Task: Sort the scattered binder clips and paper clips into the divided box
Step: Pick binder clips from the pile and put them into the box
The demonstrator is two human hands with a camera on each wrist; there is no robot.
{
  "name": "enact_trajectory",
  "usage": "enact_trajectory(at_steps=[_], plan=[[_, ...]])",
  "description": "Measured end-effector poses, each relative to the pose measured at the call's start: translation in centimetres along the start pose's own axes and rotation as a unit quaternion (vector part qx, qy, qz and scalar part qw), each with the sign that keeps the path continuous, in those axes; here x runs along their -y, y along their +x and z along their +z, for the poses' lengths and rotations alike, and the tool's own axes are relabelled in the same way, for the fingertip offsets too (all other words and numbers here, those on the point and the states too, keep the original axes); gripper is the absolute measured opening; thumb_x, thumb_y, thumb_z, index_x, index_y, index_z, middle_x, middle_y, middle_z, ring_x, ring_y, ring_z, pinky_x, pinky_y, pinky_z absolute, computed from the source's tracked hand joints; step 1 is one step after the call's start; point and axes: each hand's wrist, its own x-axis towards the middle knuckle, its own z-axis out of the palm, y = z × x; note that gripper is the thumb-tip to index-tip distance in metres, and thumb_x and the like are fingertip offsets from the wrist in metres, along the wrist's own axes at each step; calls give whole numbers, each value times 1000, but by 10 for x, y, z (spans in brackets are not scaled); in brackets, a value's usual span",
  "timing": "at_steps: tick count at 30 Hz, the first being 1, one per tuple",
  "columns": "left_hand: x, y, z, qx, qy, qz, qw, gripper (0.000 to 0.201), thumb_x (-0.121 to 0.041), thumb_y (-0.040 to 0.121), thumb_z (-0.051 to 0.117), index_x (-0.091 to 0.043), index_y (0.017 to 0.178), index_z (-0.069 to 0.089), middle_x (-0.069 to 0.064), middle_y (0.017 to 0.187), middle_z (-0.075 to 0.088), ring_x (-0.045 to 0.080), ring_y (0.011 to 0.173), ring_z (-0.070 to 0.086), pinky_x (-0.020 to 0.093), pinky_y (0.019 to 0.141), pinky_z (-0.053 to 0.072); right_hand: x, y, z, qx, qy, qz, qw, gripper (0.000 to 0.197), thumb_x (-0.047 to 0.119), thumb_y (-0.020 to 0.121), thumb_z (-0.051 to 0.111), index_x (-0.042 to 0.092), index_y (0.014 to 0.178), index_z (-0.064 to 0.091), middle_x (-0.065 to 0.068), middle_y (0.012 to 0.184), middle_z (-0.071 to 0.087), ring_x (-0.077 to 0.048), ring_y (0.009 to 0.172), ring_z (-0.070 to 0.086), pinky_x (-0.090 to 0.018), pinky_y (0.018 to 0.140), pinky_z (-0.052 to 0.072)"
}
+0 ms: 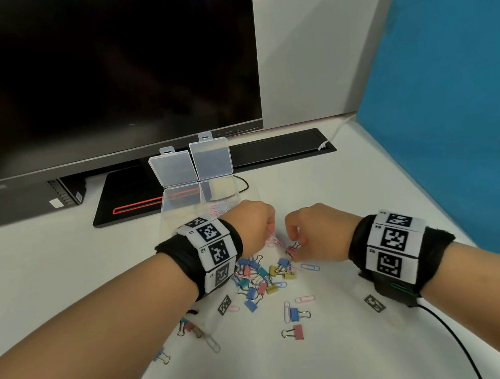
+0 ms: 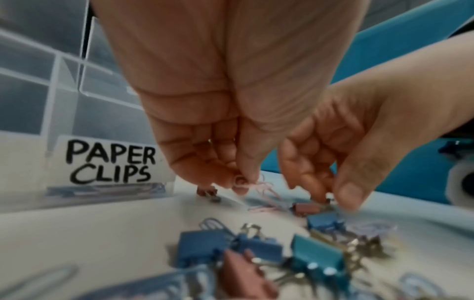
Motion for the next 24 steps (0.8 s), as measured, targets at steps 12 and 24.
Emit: enact_trajectory(at_steps=[12, 24], plan=[[8, -12, -9, 94, -139, -73, 983, 33, -1, 95, 37, -15, 117, 59, 2, 85, 58, 20, 70, 62, 31, 72, 55, 11, 20, -1, 63, -67, -25, 995, 9, 26, 86, 59, 18, 88, 55, 0, 90, 59, -19, 80, 53, -26, 68, 40], [16, -15, -7, 116, -496, -189, 840, 7, -11, 93, 51, -5, 92, 55, 7, 71, 54, 15, 55, 41, 24, 48, 36, -6, 13, -16, 24, -20, 33, 999, 17, 19, 84, 61, 10, 99, 63, -1, 98, 60, -20, 88, 59, -25, 72, 46]])
